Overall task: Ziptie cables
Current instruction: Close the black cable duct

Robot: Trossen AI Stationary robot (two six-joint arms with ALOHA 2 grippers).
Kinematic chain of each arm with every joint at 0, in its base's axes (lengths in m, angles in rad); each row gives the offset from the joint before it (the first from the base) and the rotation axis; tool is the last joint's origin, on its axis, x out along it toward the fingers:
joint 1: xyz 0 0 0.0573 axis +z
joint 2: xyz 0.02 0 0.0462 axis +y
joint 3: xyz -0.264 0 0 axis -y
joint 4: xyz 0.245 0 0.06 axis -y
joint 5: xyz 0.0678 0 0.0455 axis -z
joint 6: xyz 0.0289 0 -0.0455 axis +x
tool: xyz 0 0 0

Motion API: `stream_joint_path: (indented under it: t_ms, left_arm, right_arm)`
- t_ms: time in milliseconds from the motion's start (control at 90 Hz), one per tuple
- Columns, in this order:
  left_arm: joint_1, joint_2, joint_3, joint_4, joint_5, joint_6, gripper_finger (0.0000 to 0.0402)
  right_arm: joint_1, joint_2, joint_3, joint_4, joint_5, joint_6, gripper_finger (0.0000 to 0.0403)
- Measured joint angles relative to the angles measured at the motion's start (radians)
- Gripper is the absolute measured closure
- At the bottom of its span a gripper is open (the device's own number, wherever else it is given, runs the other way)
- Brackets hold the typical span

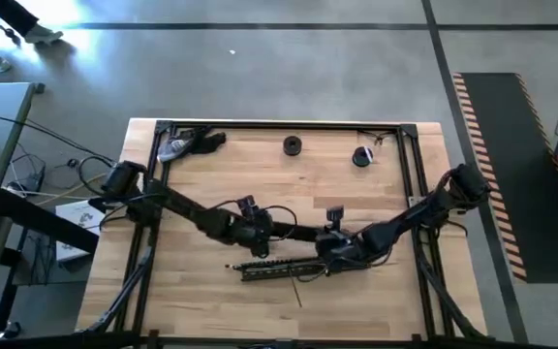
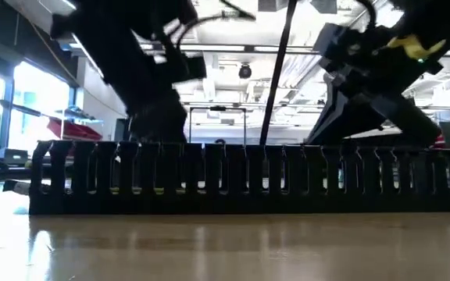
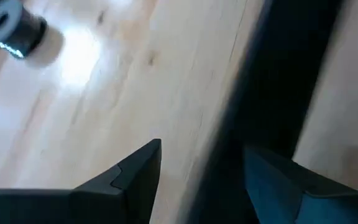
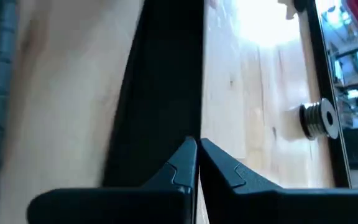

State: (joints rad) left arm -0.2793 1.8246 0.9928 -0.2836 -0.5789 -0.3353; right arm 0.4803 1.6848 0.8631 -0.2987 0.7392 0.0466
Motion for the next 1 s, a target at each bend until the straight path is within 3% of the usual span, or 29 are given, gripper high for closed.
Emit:
stream_joint_path:
  t_ms: [111,278,478,800,1000]
  left_arm:
    - [0.007,0.033,0.0,0.002,0.067,0.0,0.0219]
    - [0.011,0.049,0.003,0.014,0.12,-0.004,0.0272]
    - [0.016,0.051,0.002,0.023,0.112,-0.005,0.0321]
    - [0.101,0.052,0.001,0.025,0.129,-0.099,0.0358]
    - [0.16,0.052,0.0,0.054,0.181,-0.107,0.037]
  right_arm:
    - [0.017,-0.002,0.0,0.001,0.026,-0.002,0.0402]
    - [0.019,-0.002,0.001,0.002,0.023,0.008,0.0402]
    - [-0.05,-0.002,0.001,0.028,-0.211,0.041,0.0395]
    - [-0.244,0.002,0.002,0.069,-0.508,-0.106,0.0286]
    - [-0.338,0.018,-0.026,0.126,-0.661,-0.169,0.0275]
